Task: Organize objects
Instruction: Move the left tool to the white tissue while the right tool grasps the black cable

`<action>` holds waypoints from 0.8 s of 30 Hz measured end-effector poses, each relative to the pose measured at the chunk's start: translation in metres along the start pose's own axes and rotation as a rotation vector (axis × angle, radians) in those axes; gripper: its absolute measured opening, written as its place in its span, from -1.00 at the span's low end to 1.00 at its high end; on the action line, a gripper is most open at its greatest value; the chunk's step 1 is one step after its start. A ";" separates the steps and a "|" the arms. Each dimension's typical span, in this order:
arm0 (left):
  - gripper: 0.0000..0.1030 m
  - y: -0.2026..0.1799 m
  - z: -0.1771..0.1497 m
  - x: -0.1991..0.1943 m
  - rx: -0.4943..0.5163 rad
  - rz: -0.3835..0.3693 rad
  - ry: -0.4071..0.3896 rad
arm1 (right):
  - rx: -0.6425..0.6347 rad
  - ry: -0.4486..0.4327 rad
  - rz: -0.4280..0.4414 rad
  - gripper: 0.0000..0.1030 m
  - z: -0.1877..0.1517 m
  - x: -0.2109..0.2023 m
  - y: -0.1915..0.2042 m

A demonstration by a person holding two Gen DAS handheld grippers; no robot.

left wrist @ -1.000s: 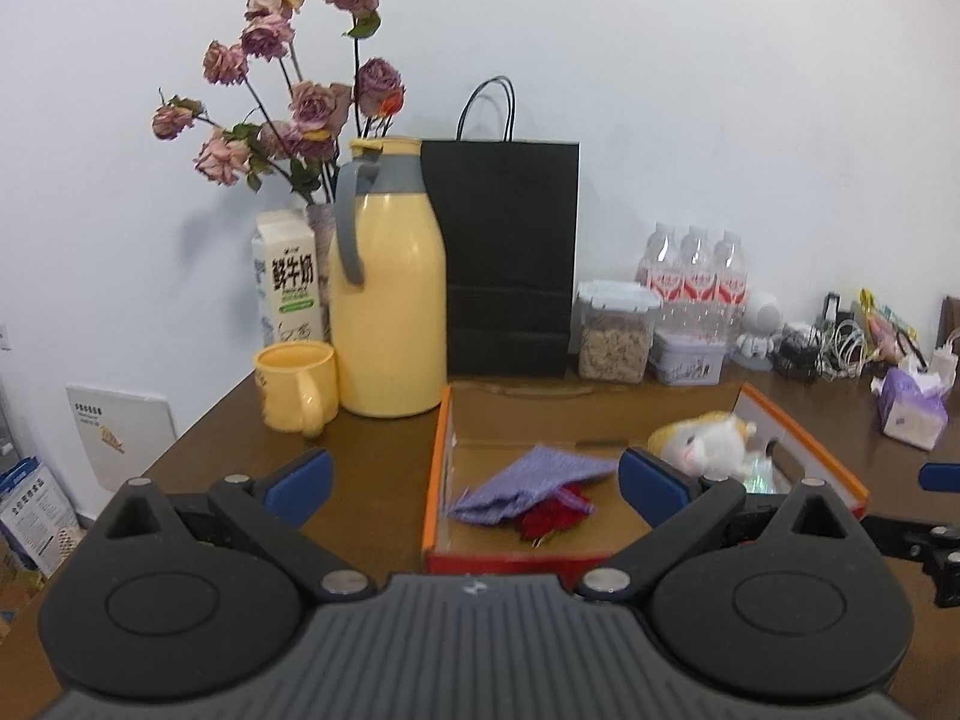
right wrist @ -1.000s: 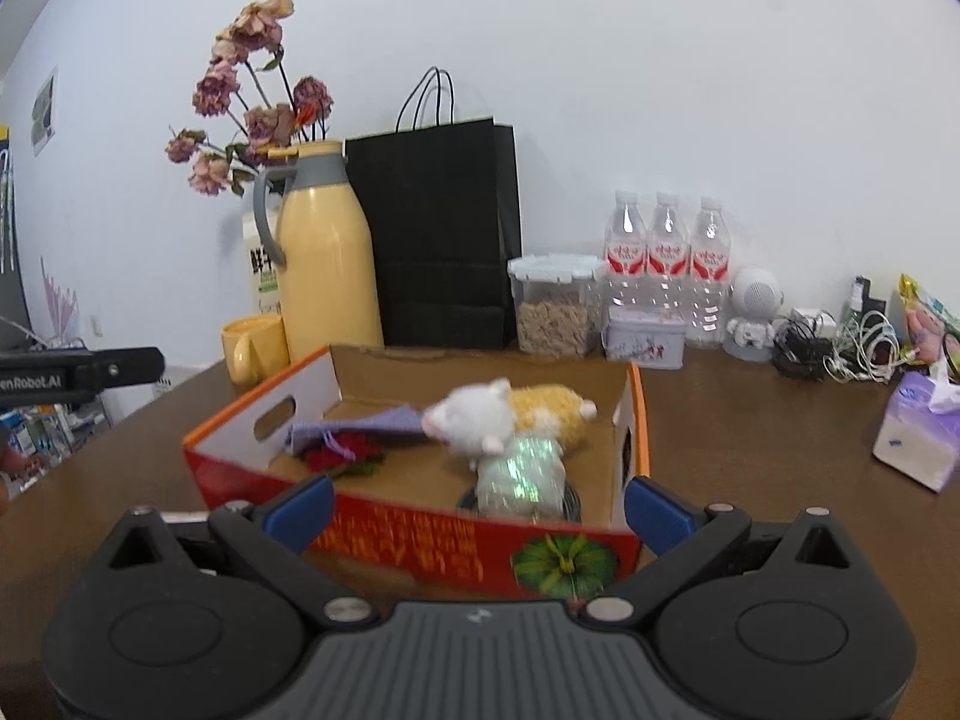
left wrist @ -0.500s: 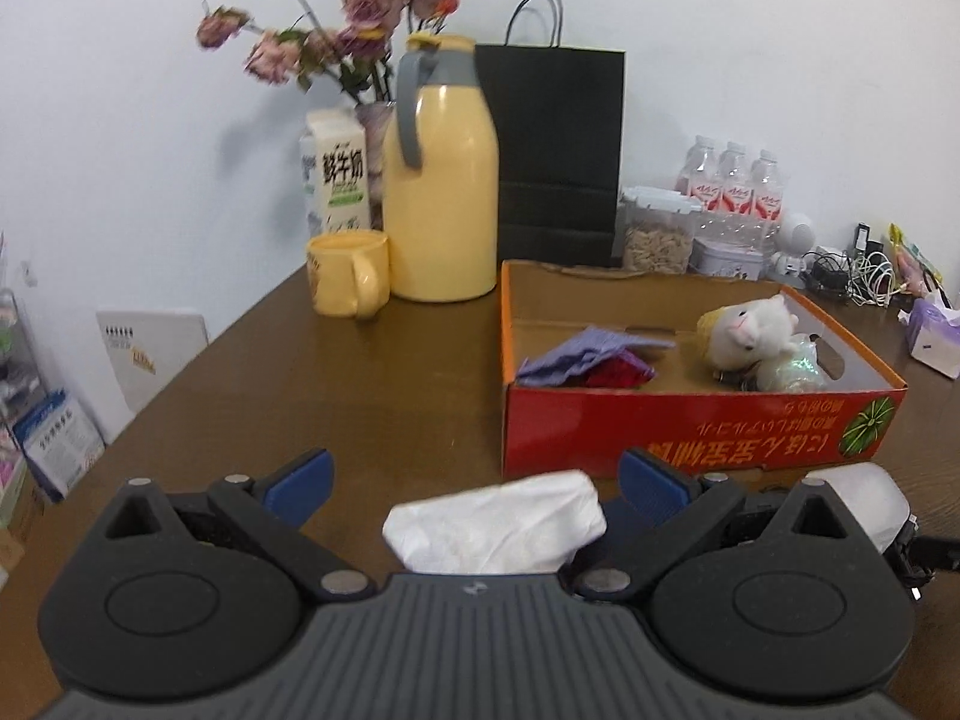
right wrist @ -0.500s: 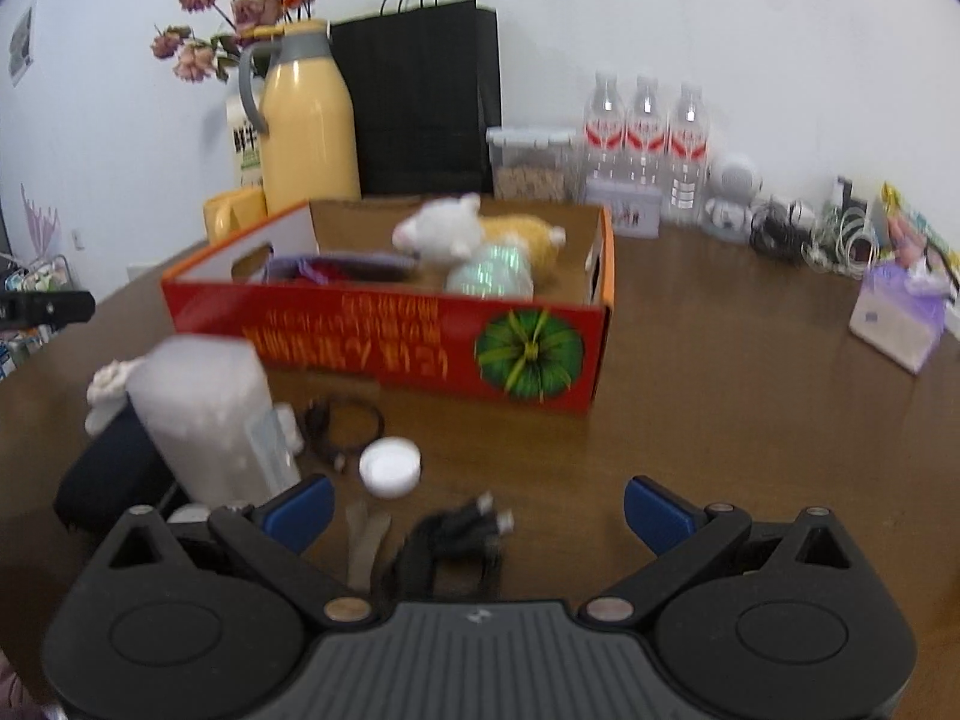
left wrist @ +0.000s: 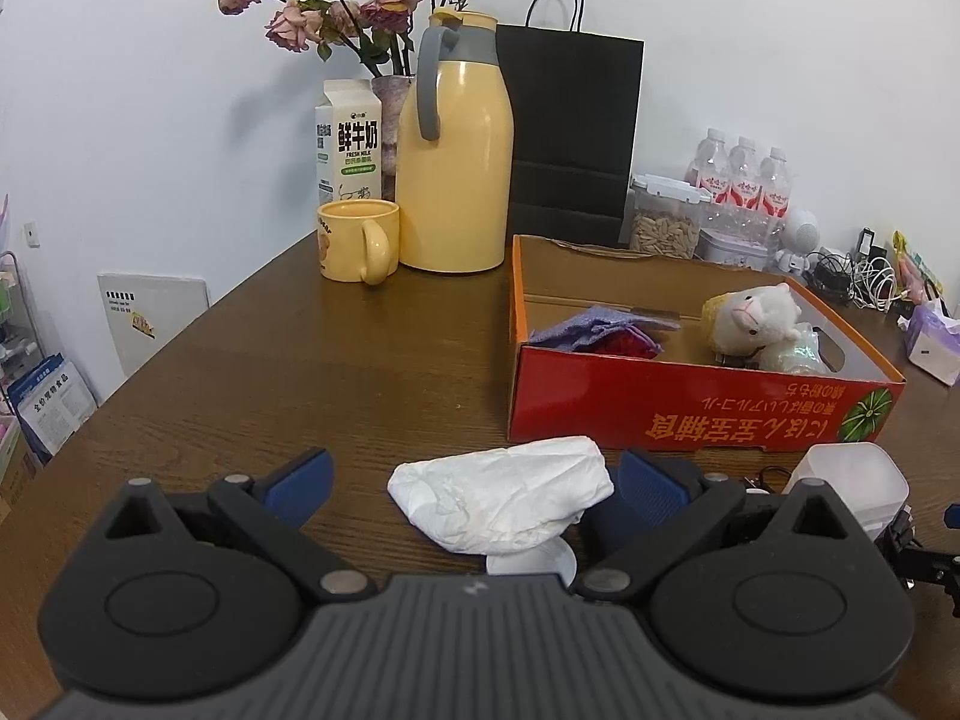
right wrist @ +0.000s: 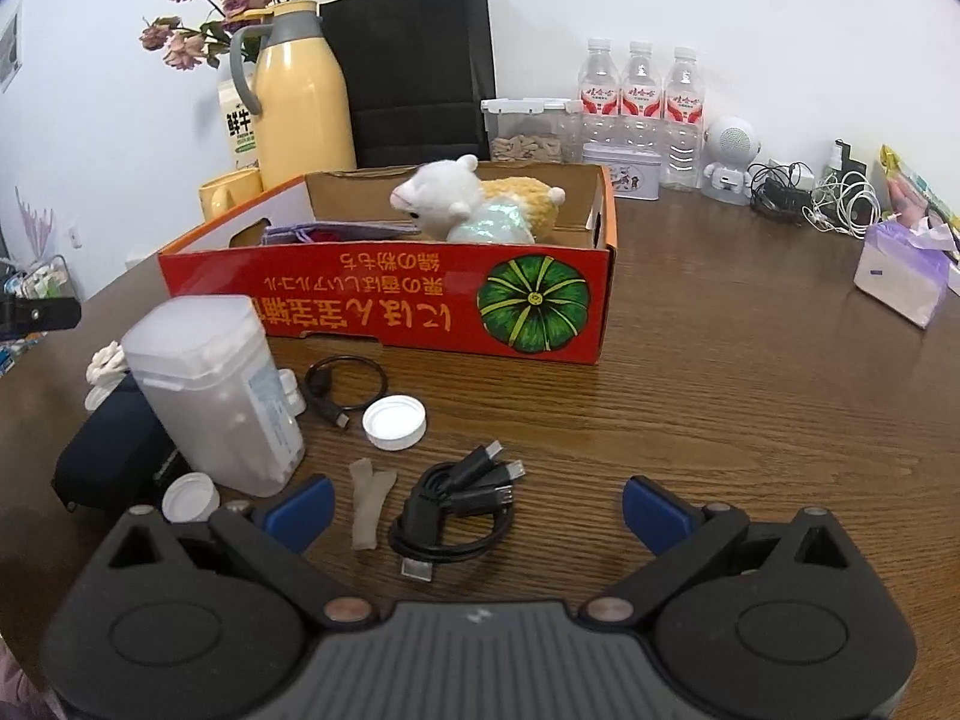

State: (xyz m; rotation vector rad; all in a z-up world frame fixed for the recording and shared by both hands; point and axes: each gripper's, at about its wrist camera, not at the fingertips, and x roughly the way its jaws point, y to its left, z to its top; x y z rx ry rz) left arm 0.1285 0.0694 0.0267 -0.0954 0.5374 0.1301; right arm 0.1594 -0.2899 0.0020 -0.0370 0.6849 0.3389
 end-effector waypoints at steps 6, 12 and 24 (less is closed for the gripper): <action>1.00 0.000 0.000 0.001 -0.004 -0.002 0.004 | 0.016 0.000 -0.005 0.52 0.000 0.004 -0.003; 1.00 0.002 -0.001 0.002 -0.013 0.001 0.010 | 0.041 0.005 -0.001 0.23 -0.003 0.009 -0.004; 1.00 0.006 -0.002 0.006 -0.028 0.012 0.021 | 0.025 -0.002 -0.007 0.24 -0.003 0.012 0.000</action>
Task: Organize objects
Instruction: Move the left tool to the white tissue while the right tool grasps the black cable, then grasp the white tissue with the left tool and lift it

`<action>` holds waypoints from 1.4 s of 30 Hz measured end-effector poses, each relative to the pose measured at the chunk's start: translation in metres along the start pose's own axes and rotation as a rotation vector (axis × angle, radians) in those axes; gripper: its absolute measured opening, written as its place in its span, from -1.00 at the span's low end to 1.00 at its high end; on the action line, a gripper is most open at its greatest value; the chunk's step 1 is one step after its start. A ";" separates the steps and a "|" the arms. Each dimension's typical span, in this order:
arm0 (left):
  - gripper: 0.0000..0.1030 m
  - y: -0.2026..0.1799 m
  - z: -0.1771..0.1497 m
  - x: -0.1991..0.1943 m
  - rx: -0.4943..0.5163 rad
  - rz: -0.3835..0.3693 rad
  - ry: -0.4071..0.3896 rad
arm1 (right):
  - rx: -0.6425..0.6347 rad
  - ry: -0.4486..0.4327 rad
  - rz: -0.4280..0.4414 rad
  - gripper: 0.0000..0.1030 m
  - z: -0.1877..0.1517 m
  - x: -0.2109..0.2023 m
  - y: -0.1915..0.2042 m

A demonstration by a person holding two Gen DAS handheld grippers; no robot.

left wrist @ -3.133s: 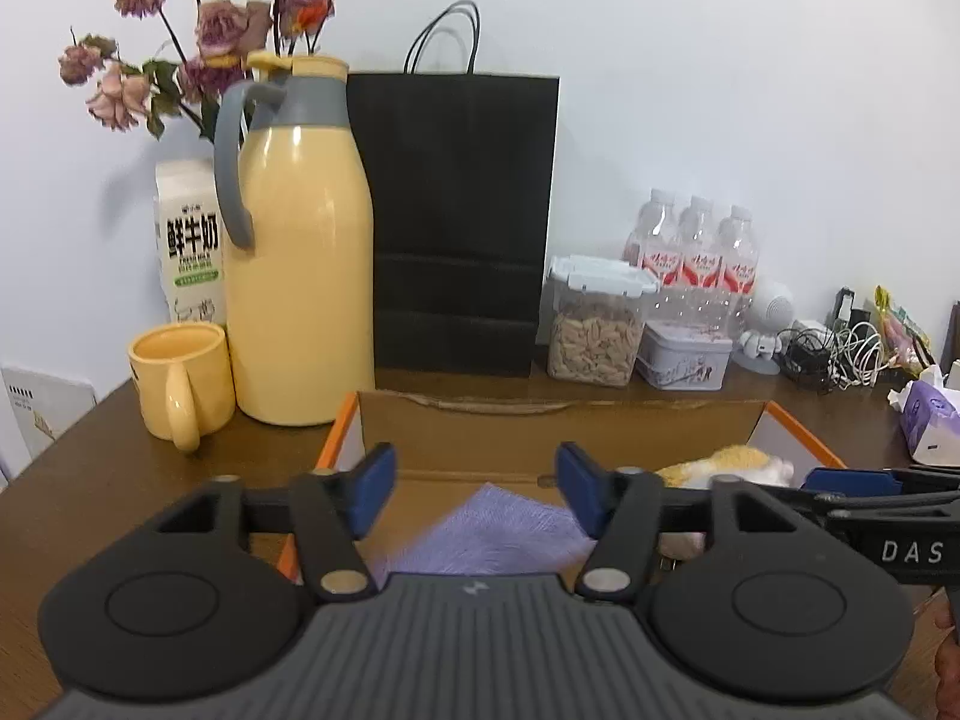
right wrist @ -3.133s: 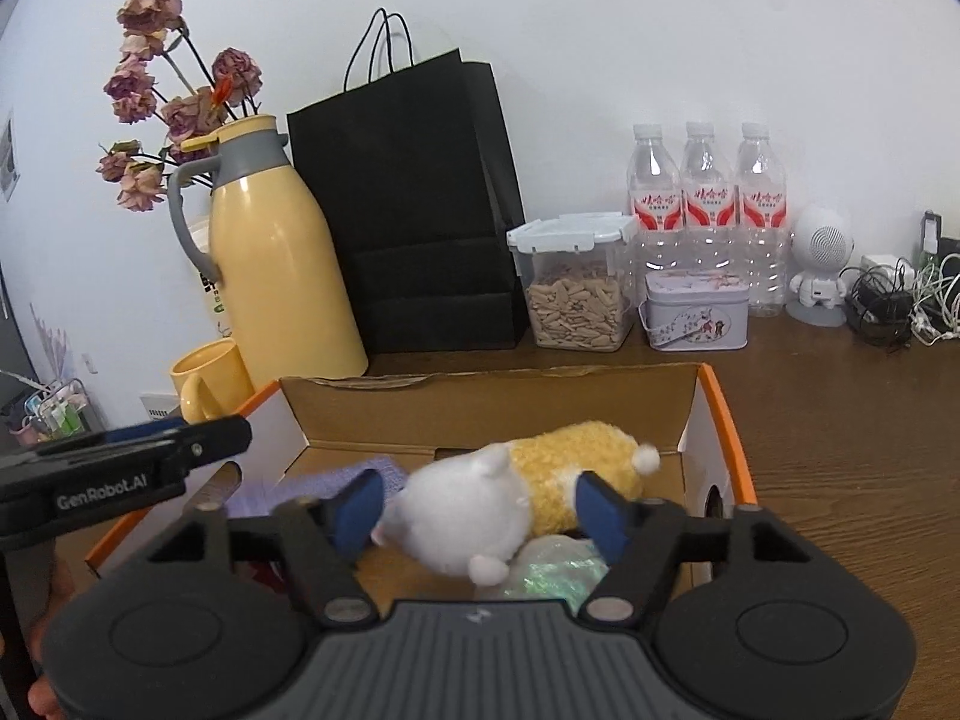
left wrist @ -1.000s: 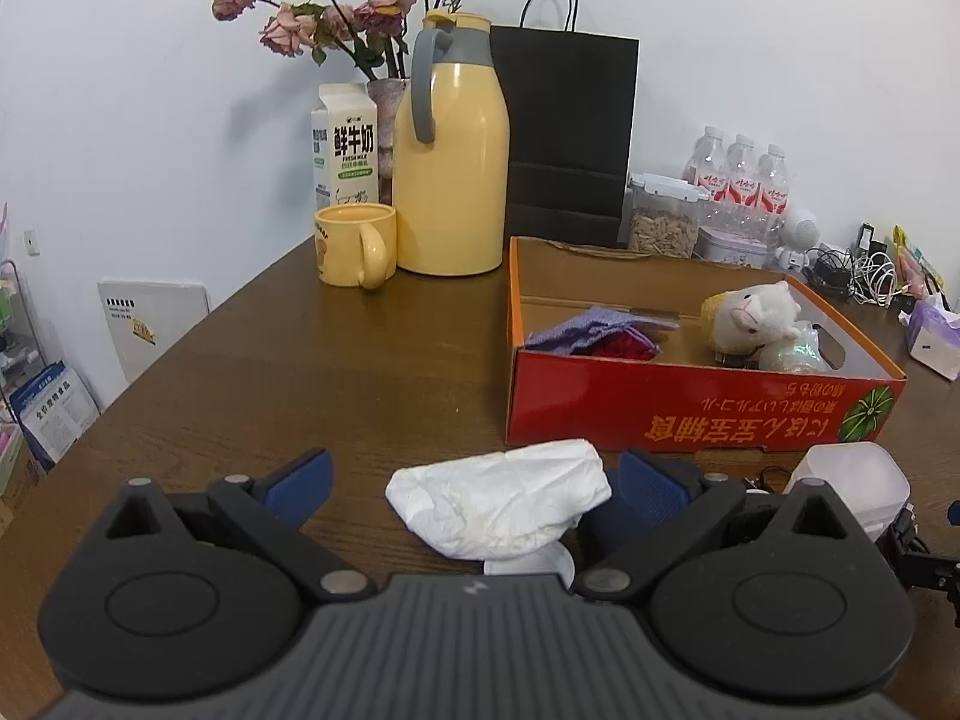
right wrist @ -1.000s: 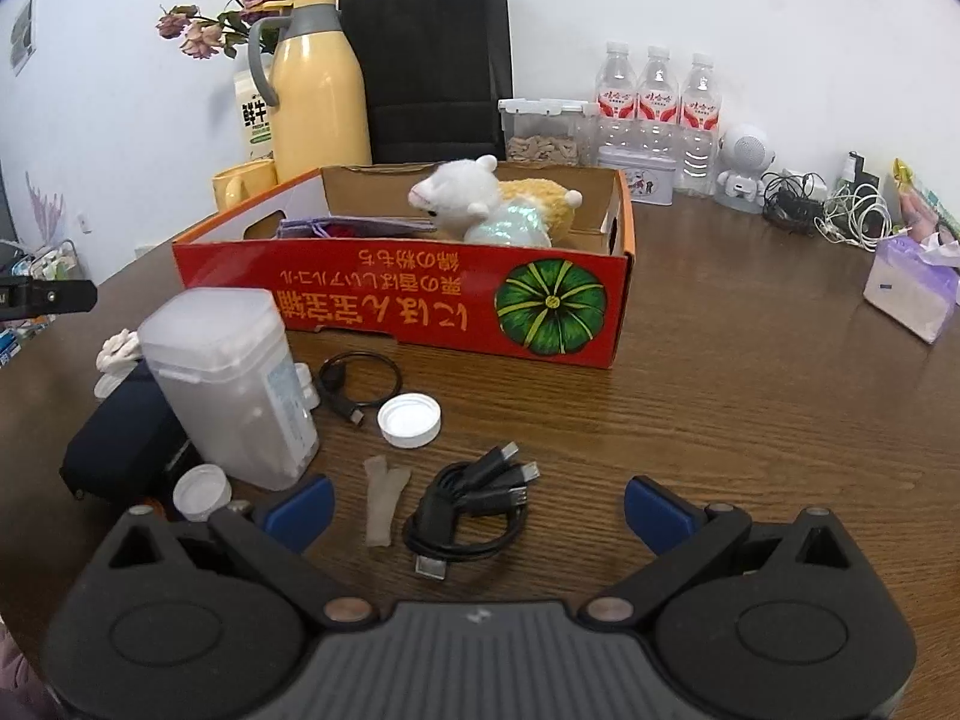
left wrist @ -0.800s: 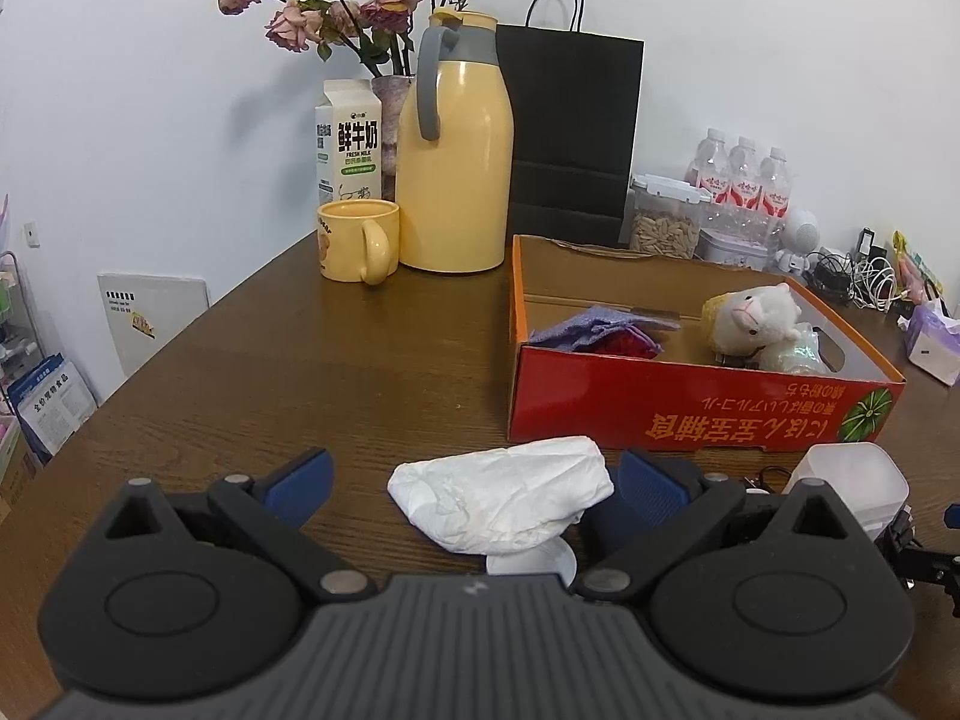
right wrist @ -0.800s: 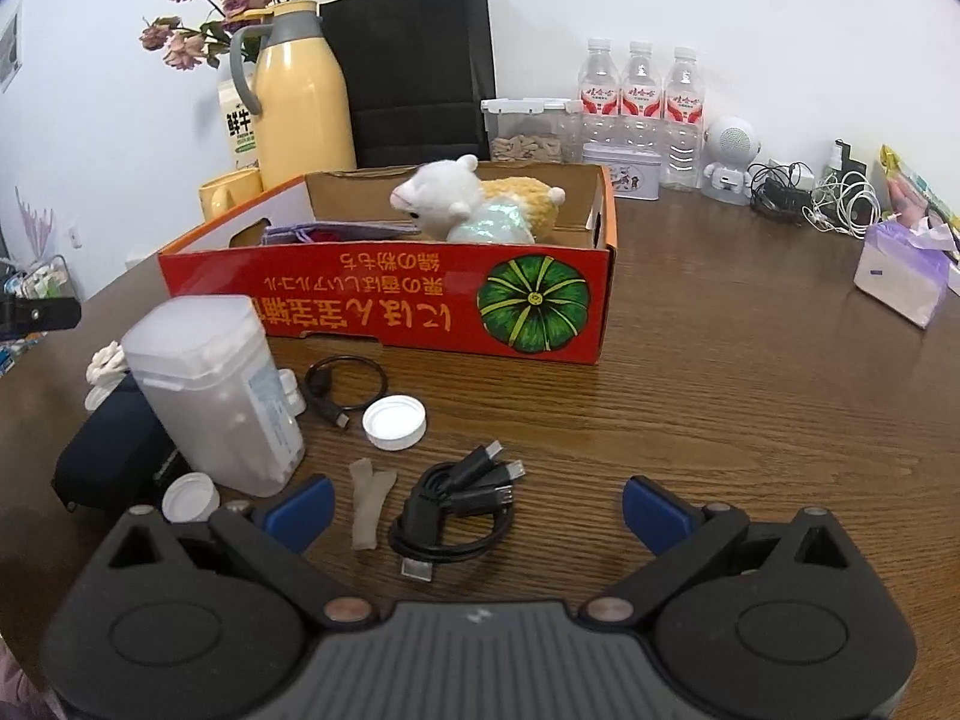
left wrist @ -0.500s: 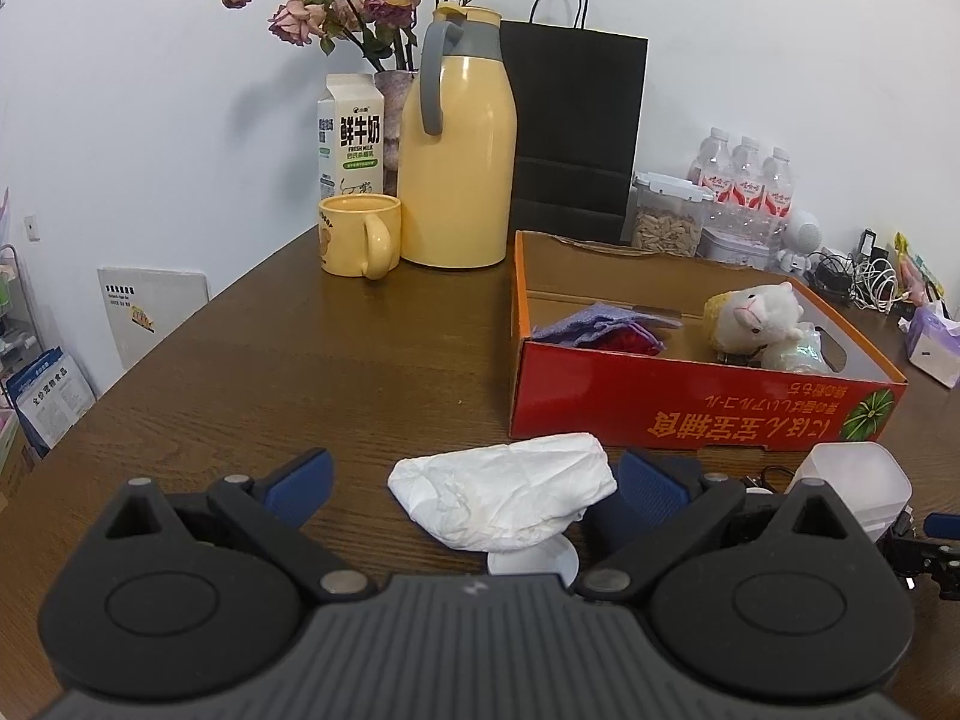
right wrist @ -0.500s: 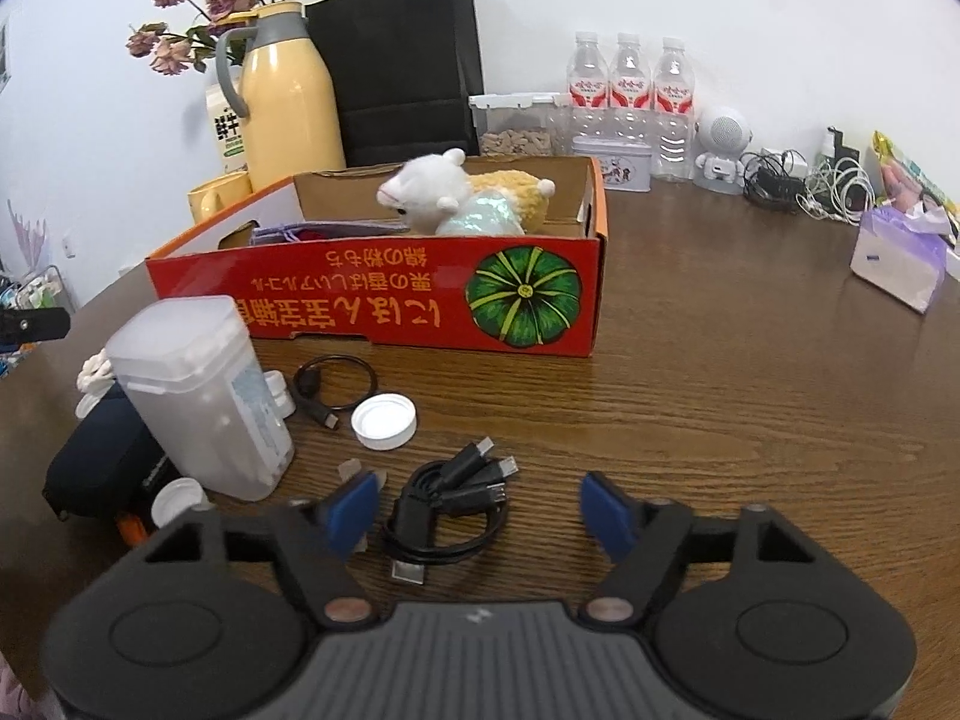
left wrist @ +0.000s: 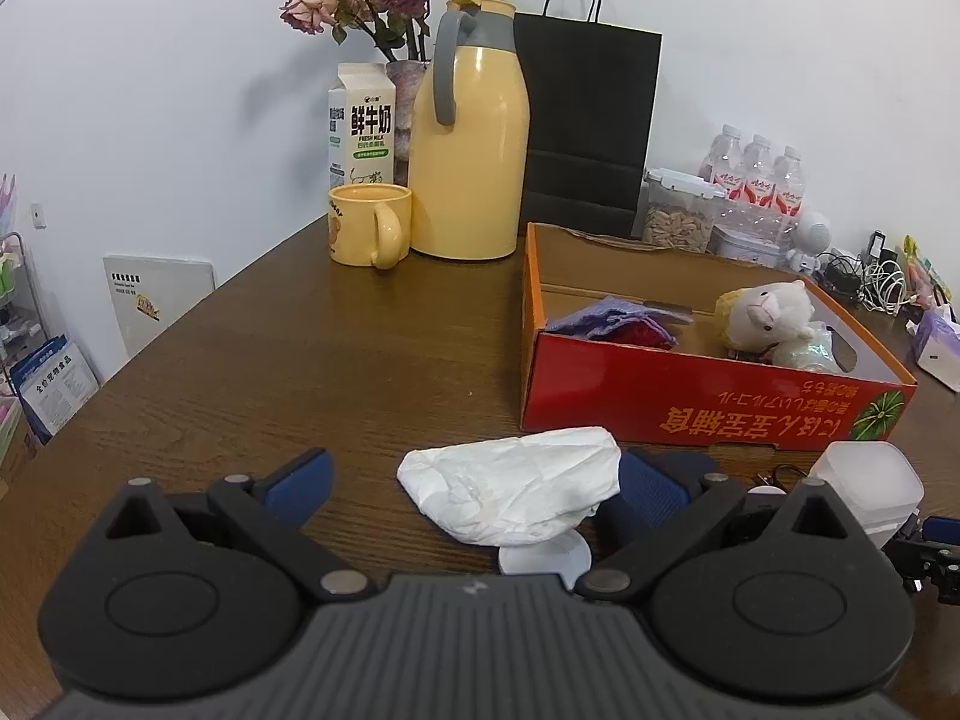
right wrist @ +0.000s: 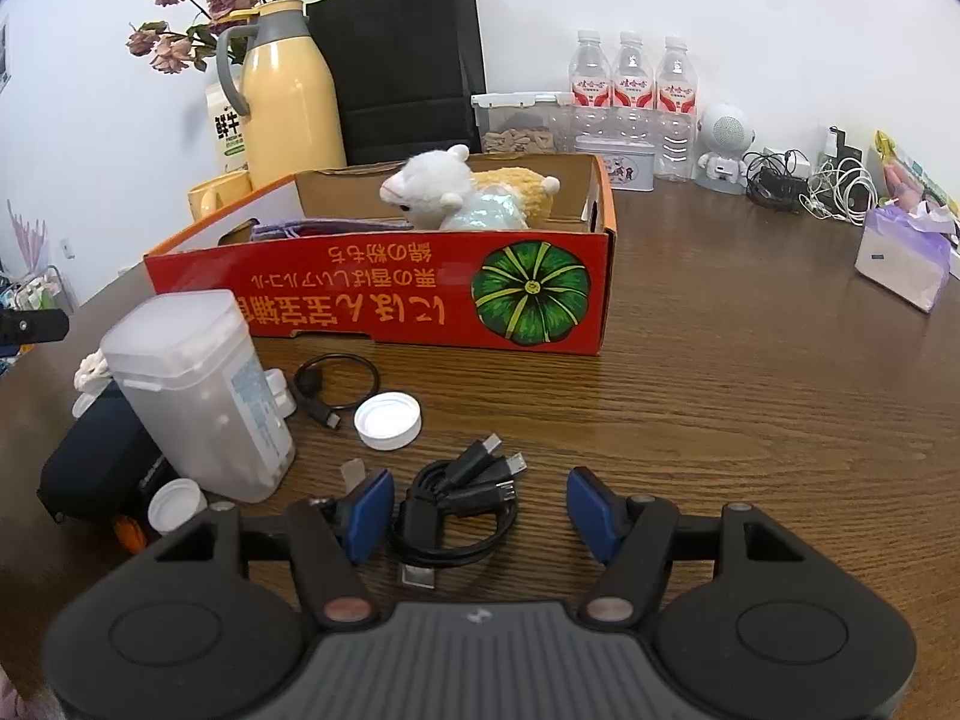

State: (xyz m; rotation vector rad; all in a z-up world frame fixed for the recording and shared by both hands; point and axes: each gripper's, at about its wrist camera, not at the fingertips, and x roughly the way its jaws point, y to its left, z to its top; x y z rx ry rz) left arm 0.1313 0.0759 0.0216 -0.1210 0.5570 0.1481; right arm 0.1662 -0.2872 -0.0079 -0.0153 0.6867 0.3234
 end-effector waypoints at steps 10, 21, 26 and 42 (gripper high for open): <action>1.00 0.007 0.000 0.008 -0.020 0.015 0.011 | -0.020 -0.004 0.029 -0.18 -0.001 -0.002 0.002; 1.00 0.009 0.003 0.034 -0.054 -0.008 0.060 | -0.017 -0.026 0.031 -0.27 0.002 -0.007 0.000; 1.00 0.008 0.004 0.053 -0.103 -0.024 0.118 | -0.016 -0.024 0.030 -0.27 0.002 -0.006 -0.001; 0.18 0.006 -0.004 0.057 -0.140 -0.033 0.118 | -0.011 -0.023 0.039 -0.27 0.002 -0.003 -0.001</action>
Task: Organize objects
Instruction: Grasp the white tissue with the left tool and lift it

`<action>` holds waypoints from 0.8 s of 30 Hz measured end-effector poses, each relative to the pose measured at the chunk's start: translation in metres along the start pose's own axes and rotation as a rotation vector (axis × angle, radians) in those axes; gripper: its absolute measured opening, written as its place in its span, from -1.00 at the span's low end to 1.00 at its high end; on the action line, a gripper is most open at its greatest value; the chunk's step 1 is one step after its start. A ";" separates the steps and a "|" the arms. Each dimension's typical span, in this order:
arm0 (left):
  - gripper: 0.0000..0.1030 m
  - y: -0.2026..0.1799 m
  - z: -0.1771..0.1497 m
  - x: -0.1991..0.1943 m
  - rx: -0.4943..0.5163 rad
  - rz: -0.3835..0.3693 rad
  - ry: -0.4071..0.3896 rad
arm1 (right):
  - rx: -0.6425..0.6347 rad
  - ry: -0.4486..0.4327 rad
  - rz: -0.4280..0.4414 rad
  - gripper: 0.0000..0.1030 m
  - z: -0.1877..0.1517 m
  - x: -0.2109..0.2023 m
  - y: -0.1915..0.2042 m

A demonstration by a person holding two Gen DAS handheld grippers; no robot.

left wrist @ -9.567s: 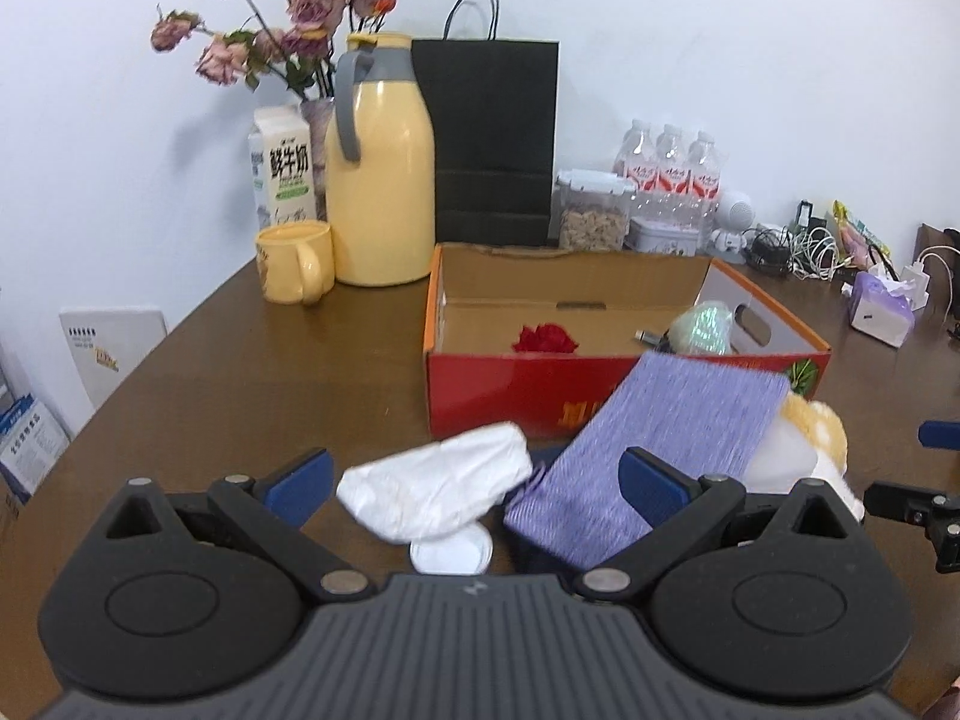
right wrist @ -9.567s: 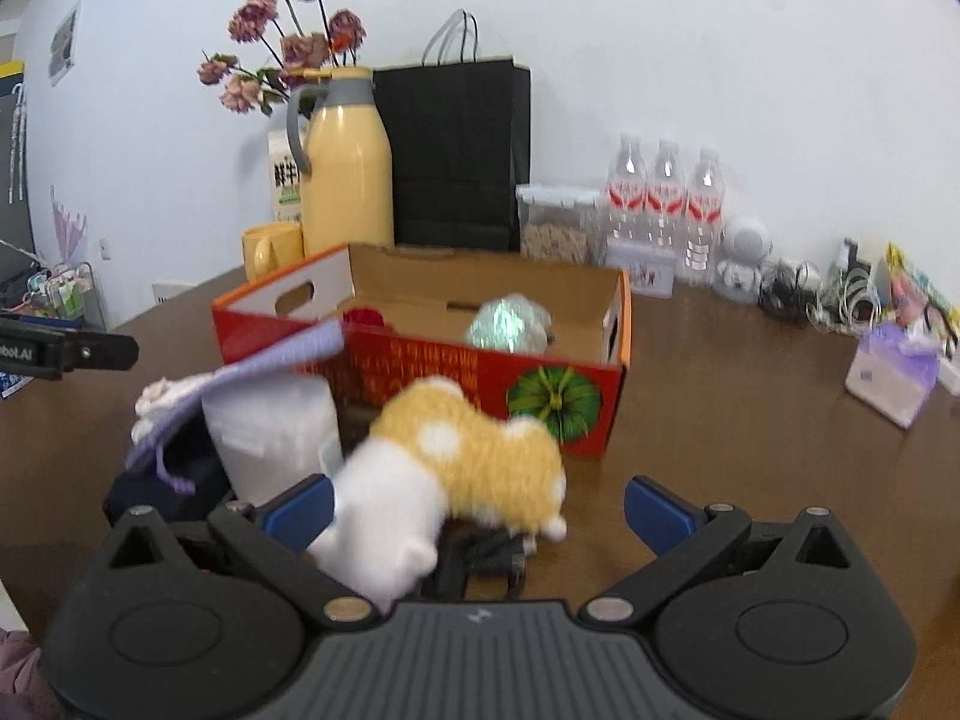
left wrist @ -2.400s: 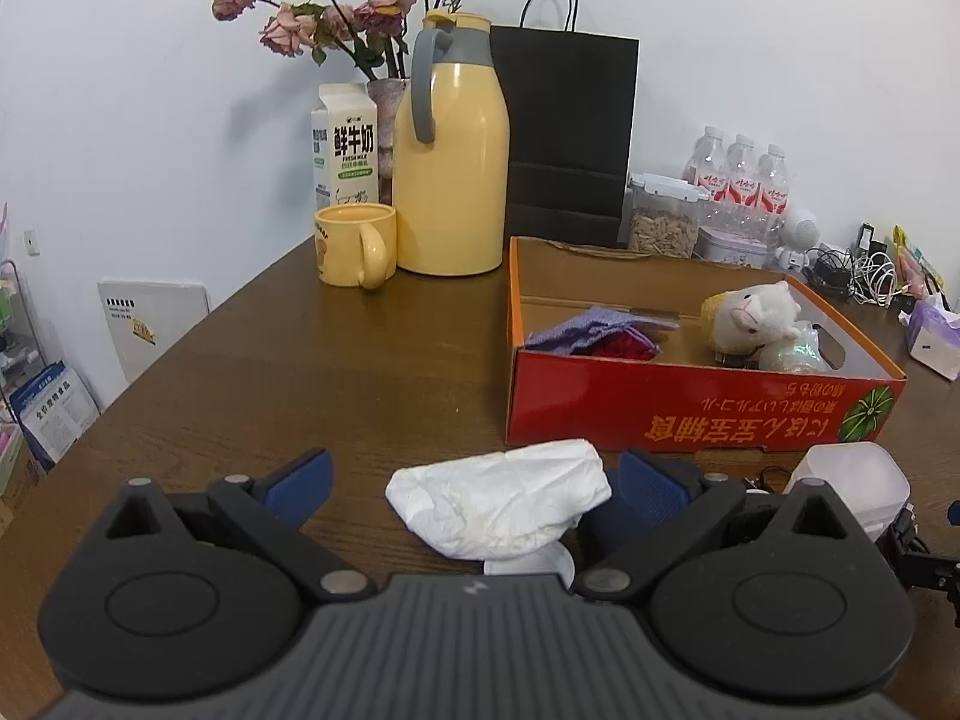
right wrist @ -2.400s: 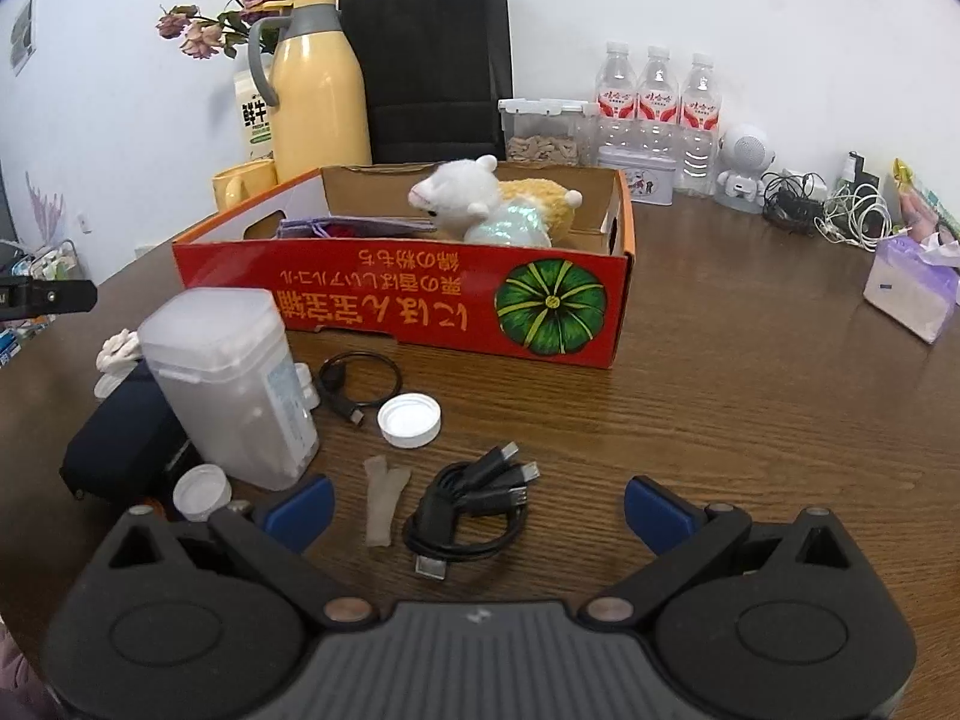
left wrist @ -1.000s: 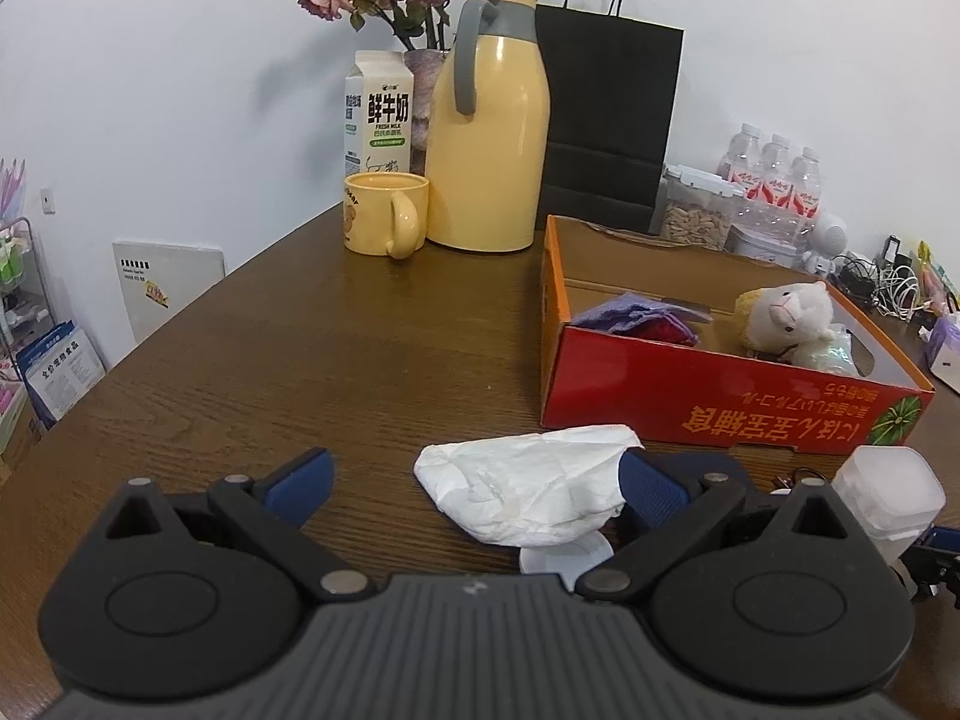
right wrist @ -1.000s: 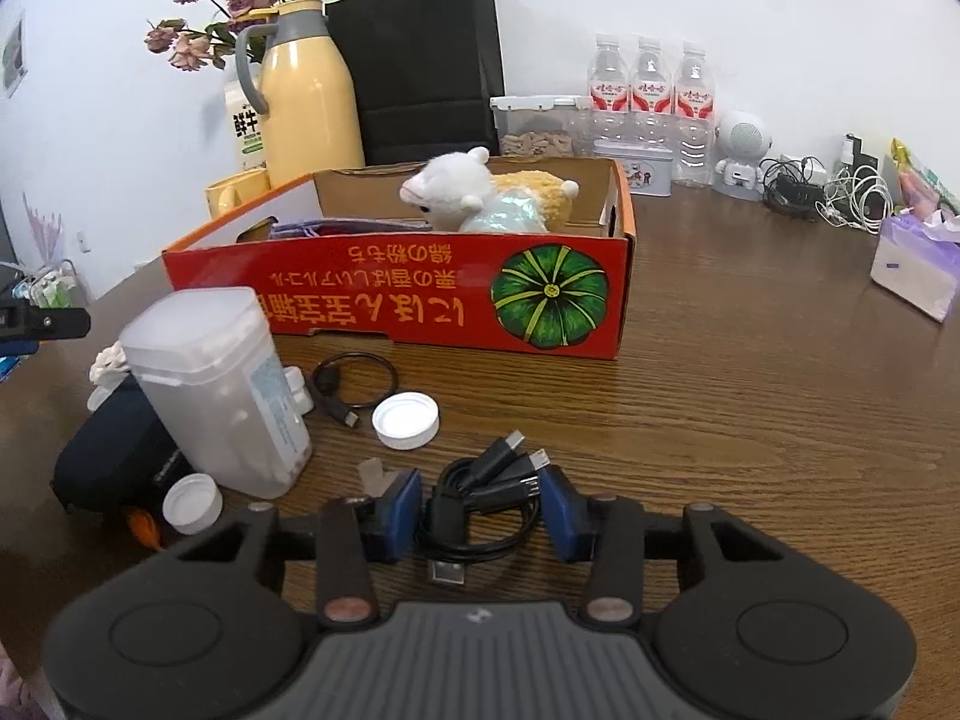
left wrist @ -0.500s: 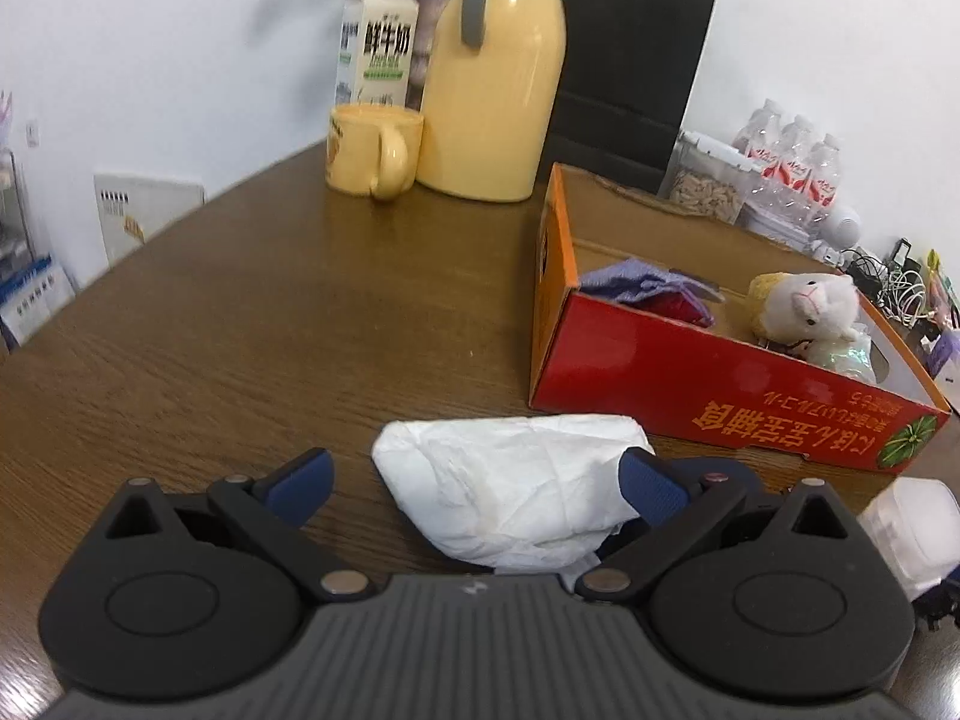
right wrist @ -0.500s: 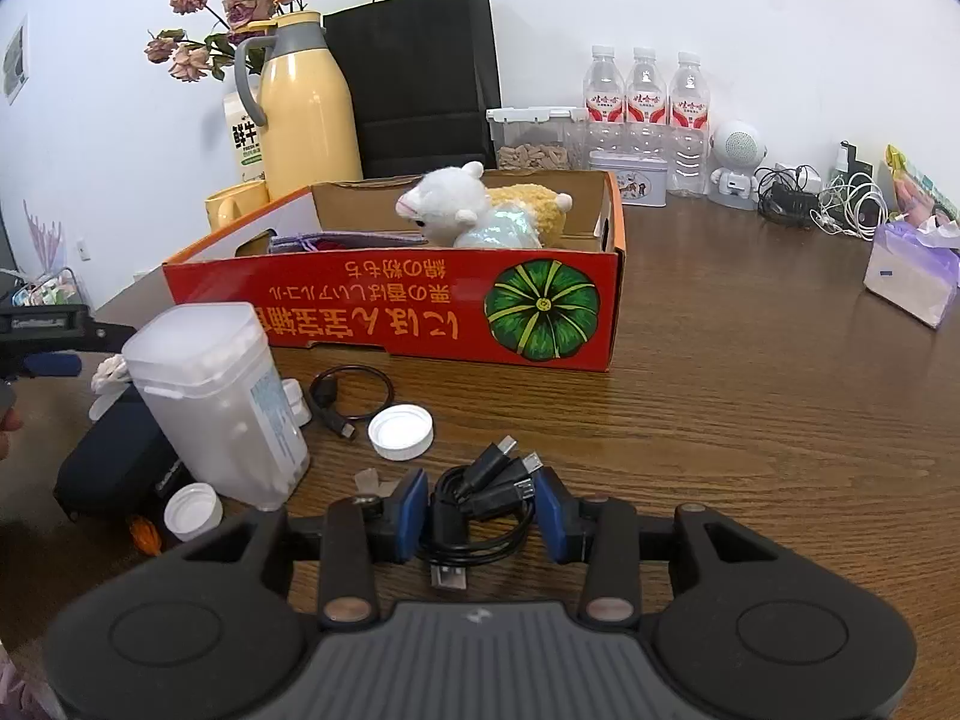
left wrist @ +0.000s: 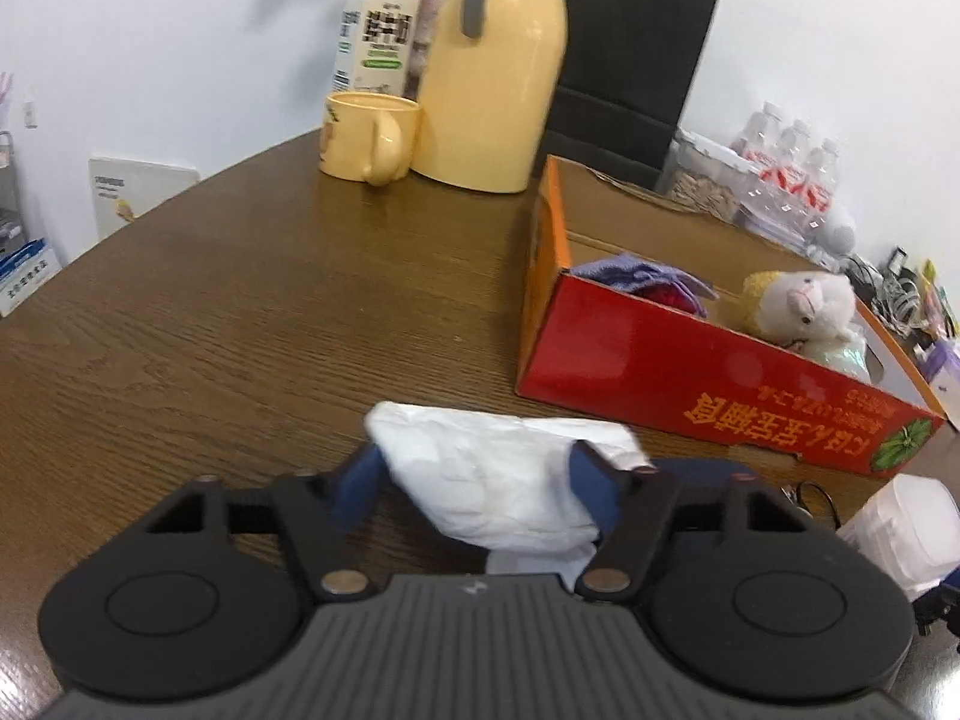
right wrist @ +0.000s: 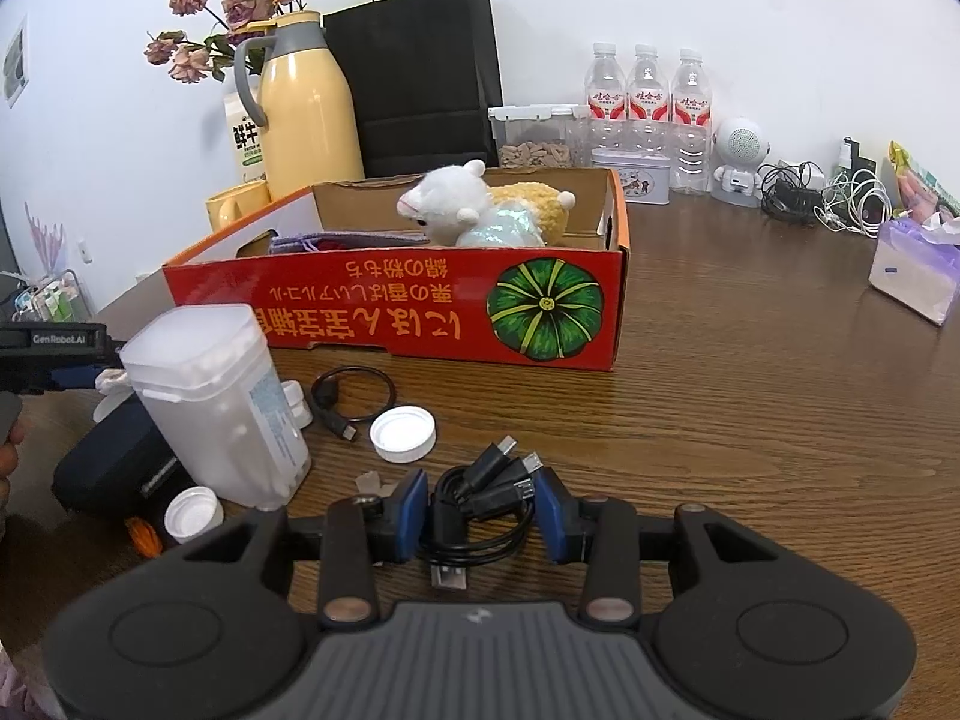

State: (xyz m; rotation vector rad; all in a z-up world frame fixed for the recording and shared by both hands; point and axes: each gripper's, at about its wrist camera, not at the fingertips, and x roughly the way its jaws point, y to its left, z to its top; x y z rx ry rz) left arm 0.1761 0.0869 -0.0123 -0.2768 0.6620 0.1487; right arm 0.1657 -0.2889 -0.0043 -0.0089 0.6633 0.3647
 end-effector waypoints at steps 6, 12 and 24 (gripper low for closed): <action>-0.27 -0.001 0.000 -0.012 0.009 -0.010 -0.052 | -0.001 -0.007 0.001 -0.27 0.001 -0.003 0.000; -0.82 0.005 0.004 -0.024 0.001 -0.027 -0.089 | -0.002 -0.014 0.003 -0.27 0.002 -0.006 0.000; -0.88 -0.004 0.024 -0.073 0.017 -0.129 -0.251 | -0.039 -0.057 0.008 -0.27 0.016 -0.015 0.006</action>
